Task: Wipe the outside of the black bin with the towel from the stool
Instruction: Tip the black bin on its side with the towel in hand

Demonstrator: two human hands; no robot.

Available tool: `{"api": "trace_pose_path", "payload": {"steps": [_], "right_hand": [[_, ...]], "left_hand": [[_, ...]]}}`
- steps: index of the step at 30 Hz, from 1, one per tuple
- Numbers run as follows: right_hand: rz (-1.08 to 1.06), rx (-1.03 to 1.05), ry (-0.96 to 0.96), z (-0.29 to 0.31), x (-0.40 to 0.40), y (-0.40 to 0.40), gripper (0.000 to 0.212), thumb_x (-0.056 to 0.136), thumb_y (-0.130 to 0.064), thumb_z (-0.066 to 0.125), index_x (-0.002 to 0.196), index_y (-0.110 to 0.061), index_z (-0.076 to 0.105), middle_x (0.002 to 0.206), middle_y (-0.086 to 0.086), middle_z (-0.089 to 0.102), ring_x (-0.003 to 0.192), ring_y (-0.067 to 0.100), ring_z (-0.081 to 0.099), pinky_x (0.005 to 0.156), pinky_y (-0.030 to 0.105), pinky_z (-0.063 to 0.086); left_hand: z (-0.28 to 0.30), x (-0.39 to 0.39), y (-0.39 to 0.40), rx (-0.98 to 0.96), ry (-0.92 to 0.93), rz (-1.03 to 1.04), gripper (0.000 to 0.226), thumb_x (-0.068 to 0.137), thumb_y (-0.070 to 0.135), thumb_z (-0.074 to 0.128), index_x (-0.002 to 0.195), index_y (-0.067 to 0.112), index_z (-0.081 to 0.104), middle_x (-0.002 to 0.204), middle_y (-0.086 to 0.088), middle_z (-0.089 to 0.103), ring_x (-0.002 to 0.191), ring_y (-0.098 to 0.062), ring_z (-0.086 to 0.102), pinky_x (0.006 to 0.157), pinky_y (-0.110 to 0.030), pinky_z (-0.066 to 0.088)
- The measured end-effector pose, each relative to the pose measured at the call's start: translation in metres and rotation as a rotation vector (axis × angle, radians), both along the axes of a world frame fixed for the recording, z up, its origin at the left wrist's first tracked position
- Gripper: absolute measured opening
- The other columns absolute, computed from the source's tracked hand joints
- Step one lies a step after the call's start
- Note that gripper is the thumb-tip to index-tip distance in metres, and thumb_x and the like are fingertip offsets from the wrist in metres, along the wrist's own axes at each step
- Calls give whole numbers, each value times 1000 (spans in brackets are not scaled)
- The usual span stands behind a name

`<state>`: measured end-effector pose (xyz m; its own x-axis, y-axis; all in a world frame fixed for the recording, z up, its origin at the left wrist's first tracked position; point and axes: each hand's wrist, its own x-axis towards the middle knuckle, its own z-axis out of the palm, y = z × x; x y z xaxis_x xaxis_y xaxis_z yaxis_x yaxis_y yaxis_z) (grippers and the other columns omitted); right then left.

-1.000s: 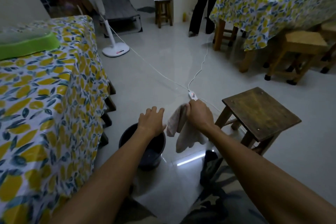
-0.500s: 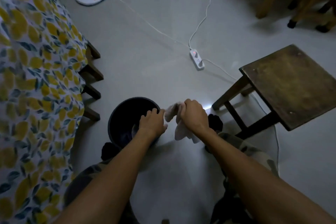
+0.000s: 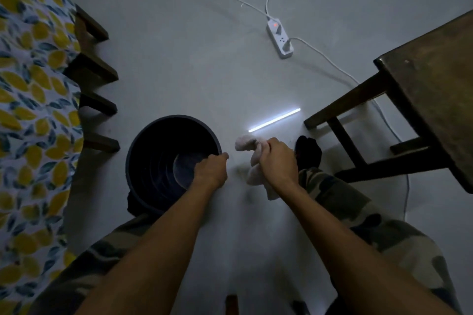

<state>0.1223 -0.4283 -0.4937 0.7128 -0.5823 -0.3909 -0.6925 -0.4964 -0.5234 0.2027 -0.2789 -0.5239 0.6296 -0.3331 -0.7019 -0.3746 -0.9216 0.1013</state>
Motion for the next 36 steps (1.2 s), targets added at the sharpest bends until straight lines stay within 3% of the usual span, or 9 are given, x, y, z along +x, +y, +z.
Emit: {"api": "trace_pose_path", "payload": {"steps": [5, 13, 19, 27, 31, 36], "right_hand": [[-15, 28, 19, 2, -7, -3, 40, 111, -36, 34, 118, -11, 65, 108, 7, 69, 95, 21, 67, 85, 36, 57], [-105, 59, -31, 32, -7, -1, 42, 108, -37, 35, 115, -11, 66, 108, 8, 70, 99, 24, 67, 89, 45, 58], [-138, 126, -57, 51, -7, 1, 39, 109, -34, 39, 117, -7, 66, 109, 11, 70, 101, 26, 67, 92, 43, 56], [-104, 41, -66, 55, -11, -2, 41, 110, -35, 36, 119, -8, 66, 113, 10, 71, 101, 22, 67, 86, 31, 52], [-114, 44, -75, 53, -13, -2, 39, 111, -31, 37, 118, -7, 67, 114, 12, 71, 101, 23, 67, 90, 33, 55], [-160, 46, -27, 48, -11, -6, 33, 110, -30, 45, 126, -5, 61, 122, 13, 66, 111, 26, 63, 90, 28, 41]], "left_hand": [[7, -1, 4, -46, -54, 83, 46, 95, 7, 52, 139, 19, 53, 132, -20, 60, 118, -43, 61, 94, -49, 54], [45, 25, 20, -135, -143, 192, 38, 91, 6, 49, 125, 19, 62, 119, -17, 68, 106, -40, 66, 91, -48, 56], [66, 33, 22, -207, -176, 293, 45, 93, 7, 52, 136, 19, 56, 126, -19, 64, 110, -41, 64, 94, -49, 55], [70, 40, 20, -343, -135, 473, 43, 94, 10, 57, 136, 21, 56, 135, -14, 60, 114, -34, 63, 98, -46, 54], [63, 44, 21, -407, -110, 542, 40, 95, 11, 59, 133, 21, 58, 130, -13, 63, 108, -30, 65, 94, -43, 56], [62, 50, 25, -430, -127, 637, 37, 96, 10, 56, 132, 18, 60, 129, -13, 64, 109, -30, 64, 91, -35, 54]]}}
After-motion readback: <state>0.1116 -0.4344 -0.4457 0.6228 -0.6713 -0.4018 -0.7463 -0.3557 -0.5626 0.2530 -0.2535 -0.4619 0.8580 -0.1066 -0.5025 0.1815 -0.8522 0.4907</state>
